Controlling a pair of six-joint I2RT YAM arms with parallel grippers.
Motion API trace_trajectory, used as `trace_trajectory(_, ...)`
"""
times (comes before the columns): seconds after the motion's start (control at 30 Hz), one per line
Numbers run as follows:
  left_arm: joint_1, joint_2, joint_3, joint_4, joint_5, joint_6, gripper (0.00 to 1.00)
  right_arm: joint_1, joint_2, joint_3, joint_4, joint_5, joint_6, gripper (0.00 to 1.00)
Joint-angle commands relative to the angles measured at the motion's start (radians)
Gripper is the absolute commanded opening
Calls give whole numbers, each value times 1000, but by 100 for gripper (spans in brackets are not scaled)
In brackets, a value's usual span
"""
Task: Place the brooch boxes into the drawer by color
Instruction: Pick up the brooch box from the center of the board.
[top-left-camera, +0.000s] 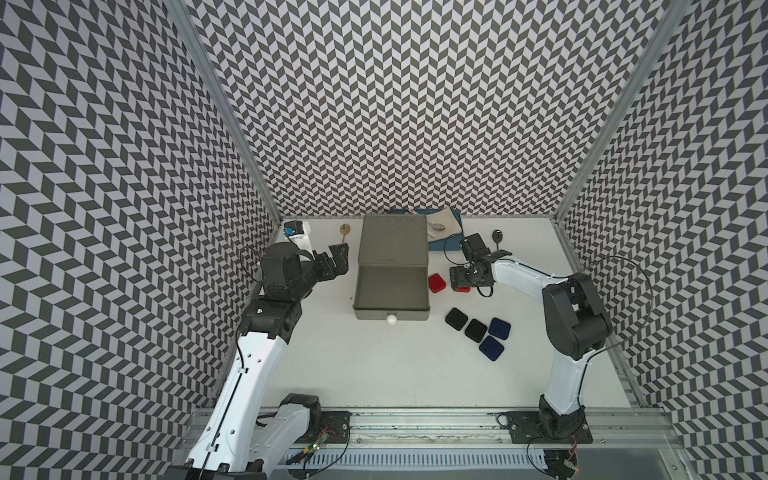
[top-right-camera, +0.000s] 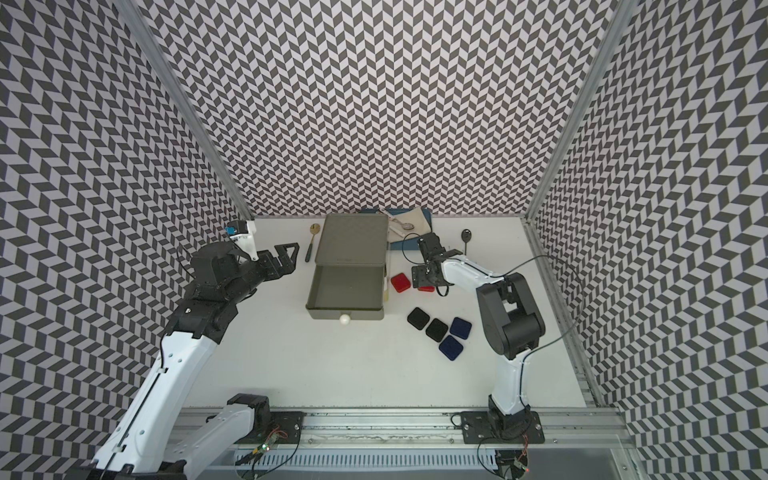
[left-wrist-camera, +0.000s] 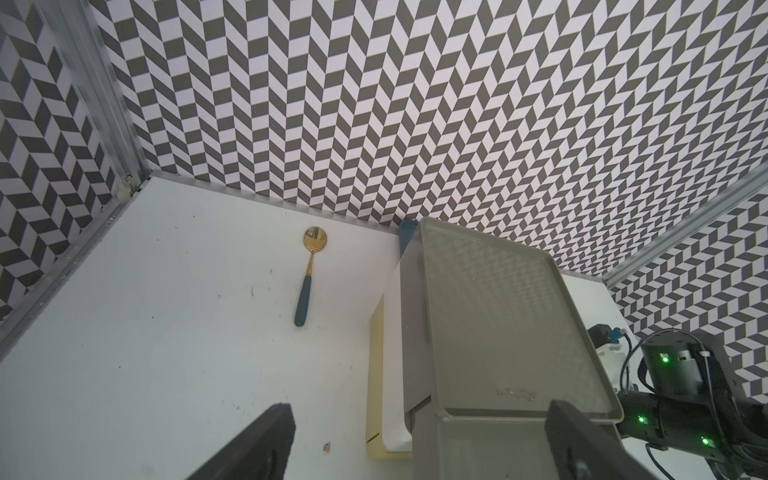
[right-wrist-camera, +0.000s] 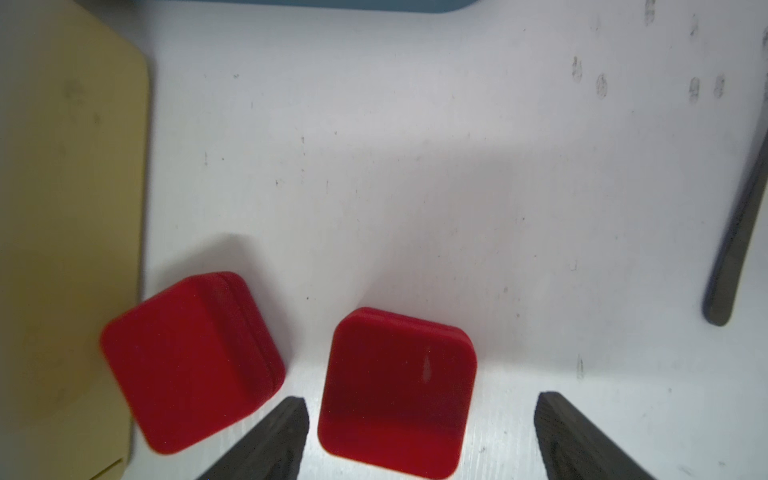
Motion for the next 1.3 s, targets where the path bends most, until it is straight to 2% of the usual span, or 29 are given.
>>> trace_trajectory(0.0,5,-23,-6,21,24,9,100,0,41,40,-1,14,12,87)
trace_trajectory(0.2,5,-27,-6,18,16,15,100,0,57,48,-1,-4,15,78)
trace_trajectory(0.37,5,-21,-5,15,14,19,100,0,59,29,2,-12,20,62)
trace_trajectory(0.6,5,-24,-9,8,-3,27,100,0,40,15,6,-20,22,52)
trace_trajectory(0.77,5,-31,-13,1,-11,34,100,0,-15,19,-1,-16,18,52)
trace_trajectory(1.07,5,-37,-25,13,-26,29,100,1,-214,87,-103,2,-42,51)
trace_trajectory(1.27,6,-37,-27,19,-31,30,100,41,-338,193,-176,20,-85,50)
